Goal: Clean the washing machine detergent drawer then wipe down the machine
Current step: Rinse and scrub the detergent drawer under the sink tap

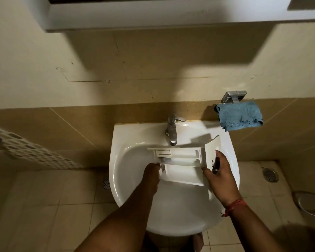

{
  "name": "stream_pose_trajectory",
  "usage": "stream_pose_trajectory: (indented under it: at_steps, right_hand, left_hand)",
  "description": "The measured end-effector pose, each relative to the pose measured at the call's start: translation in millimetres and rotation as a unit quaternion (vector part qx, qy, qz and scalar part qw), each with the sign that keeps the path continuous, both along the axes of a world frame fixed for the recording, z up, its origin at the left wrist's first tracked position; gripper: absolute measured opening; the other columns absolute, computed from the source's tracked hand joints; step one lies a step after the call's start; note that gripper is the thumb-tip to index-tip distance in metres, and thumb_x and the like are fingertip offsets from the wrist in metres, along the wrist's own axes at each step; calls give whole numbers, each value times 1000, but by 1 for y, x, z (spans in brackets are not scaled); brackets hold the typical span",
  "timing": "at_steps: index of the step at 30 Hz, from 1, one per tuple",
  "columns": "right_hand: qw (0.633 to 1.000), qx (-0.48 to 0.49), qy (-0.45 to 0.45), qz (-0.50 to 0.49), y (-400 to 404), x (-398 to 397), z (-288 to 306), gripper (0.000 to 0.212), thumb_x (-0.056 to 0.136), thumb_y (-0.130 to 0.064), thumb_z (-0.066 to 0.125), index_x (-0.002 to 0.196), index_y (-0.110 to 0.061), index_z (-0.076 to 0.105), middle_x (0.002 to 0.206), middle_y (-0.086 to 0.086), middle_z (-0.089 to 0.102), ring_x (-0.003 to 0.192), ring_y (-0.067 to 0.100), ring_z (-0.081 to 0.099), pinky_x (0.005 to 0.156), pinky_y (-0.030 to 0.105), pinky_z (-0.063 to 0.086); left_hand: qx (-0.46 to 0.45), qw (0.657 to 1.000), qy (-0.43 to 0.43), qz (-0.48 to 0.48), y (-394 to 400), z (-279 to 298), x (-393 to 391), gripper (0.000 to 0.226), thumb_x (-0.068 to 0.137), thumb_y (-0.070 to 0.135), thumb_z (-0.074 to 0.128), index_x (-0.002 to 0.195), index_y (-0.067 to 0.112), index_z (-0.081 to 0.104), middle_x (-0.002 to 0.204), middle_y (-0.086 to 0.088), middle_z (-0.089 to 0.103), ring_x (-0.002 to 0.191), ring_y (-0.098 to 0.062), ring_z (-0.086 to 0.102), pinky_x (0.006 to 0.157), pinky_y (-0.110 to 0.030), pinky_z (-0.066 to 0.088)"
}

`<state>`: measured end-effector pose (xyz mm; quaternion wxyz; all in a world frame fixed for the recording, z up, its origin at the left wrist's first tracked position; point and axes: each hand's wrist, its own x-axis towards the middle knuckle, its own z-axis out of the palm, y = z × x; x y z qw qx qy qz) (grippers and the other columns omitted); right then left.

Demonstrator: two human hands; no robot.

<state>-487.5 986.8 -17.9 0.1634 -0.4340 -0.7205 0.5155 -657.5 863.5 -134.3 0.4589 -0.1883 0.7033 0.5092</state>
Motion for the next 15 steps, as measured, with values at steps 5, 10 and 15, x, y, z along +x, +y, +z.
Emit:
stream_pose_trajectory:
  at_steps: [5, 10, 15]
  right_hand:
    - [997, -54, -8, 63, 9, 13, -14, 65, 85, 3, 67, 137, -19, 35, 119, -9, 53, 103, -3, 55, 80, 1, 41]
    - [994, -38, -18, 104, 13, 15, -28, 66, 82, 4, 71, 132, -26, 39, 123, -12, 55, 116, 5, 54, 102, 26, 42]
    - [991, -67, -6, 117, 18, 8, -40, 70, 78, 10, 69, 124, -35, 43, 124, -10, 59, 114, 5, 57, 96, 30, 48]
  left_hand:
    - [107, 981, -68, 146, -8, 10, -8, 73, 90, 71, 39, 132, 14, 55, 130, -5, 60, 125, -25, 53, 109, -46, 33]
    - [195, 951, -57, 232, -19, 38, -24, 71, 88, 65, 52, 129, 7, 52, 123, -16, 56, 115, -31, 54, 98, -48, 45]
    - [217, 945, -20, 246, -25, 46, -32, 38, 96, 24, 60, 132, 12, 55, 132, -17, 57, 118, -30, 55, 90, -45, 52]
